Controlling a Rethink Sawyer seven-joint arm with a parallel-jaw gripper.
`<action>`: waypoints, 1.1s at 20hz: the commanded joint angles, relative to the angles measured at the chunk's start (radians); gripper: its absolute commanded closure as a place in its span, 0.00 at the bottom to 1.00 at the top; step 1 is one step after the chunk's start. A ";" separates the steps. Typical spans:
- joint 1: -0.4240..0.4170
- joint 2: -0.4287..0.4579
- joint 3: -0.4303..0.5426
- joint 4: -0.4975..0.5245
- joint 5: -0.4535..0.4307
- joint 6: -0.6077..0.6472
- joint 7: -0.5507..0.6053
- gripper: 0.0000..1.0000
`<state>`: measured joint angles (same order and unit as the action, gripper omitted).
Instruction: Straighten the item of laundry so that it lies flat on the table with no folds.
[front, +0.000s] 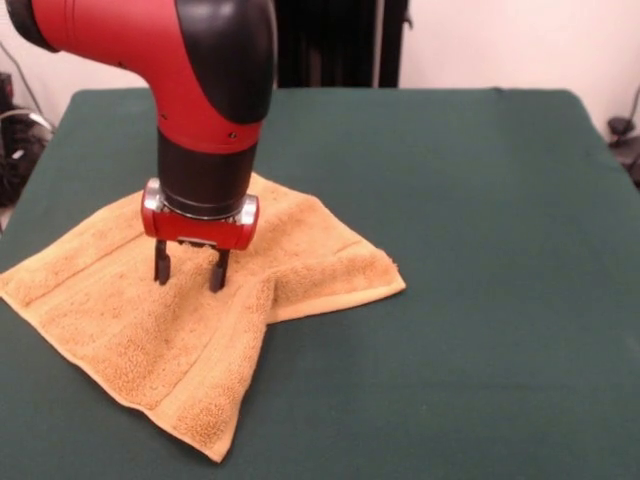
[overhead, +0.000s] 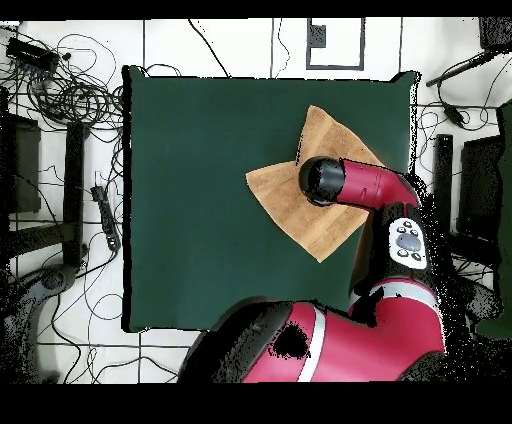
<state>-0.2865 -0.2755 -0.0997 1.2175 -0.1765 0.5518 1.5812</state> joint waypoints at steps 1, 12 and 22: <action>0.095 0.082 0.183 0.175 -0.006 0.010 0.052 0.00; 0.195 0.102 0.137 0.123 0.065 0.079 0.177 0.00; 0.246 0.119 0.096 0.101 0.105 0.079 0.219 0.00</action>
<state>-0.0935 -0.2731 -0.1000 1.2283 -0.1423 0.5522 1.5812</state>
